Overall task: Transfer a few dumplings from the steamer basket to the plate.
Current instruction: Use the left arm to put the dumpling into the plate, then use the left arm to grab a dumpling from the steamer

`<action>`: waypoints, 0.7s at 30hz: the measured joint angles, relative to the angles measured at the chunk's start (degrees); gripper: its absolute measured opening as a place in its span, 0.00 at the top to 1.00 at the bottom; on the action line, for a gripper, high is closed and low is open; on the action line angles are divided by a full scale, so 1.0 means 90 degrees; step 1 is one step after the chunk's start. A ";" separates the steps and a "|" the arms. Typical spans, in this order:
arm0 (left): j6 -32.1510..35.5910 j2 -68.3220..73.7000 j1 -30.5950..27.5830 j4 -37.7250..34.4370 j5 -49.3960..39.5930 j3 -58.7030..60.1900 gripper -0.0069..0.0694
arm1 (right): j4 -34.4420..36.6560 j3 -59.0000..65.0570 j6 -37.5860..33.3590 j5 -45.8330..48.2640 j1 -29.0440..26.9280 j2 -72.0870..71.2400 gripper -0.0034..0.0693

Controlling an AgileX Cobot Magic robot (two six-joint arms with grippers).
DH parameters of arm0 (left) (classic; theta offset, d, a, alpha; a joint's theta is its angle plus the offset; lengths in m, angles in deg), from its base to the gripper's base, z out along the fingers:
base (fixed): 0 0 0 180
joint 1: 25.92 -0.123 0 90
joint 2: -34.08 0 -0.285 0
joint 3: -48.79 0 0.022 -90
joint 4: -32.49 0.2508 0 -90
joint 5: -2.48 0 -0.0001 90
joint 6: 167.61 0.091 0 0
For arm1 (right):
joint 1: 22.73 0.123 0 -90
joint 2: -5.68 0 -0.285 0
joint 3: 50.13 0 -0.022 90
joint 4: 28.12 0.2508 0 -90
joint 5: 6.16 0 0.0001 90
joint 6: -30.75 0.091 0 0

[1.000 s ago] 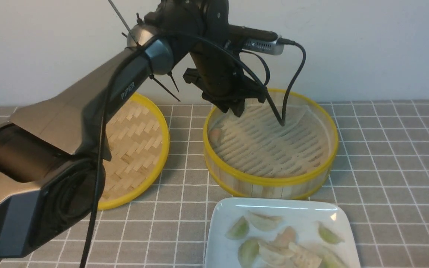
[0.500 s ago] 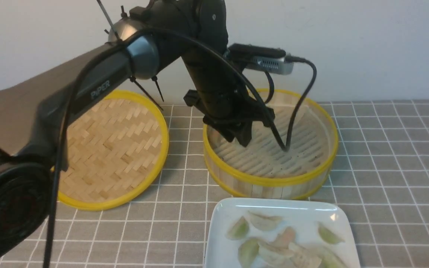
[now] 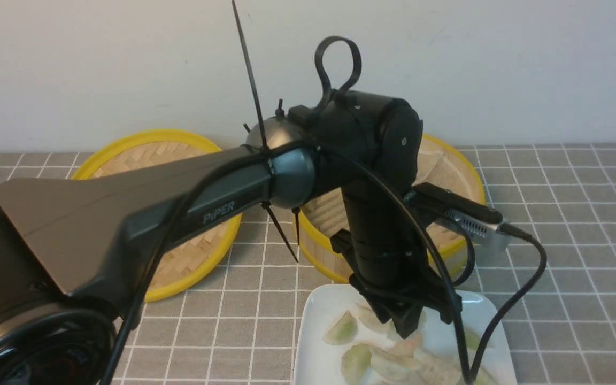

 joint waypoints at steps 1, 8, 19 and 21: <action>0.0027 0.0020 0.0000 -0.0088 0.0005 0.0000 0.67 | 0.0000 0.0000 0.0000 0.0000 0.0000 0.0000 0.97; 0.0116 0.0029 0.0000 -0.0142 0.0018 -0.0046 0.43 | 0.0000 0.0000 0.0000 0.0000 0.0000 0.0000 0.97; -0.1400 0.0248 -0.0880 0.2122 0.0510 -0.1720 0.27 | 0.0000 0.0000 0.0000 0.0000 0.0000 0.0000 0.97; -0.1562 0.0380 -0.1088 0.2347 0.0737 -0.1836 0.27 | 0.0000 0.0000 0.0000 0.0000 0.0000 0.0000 0.97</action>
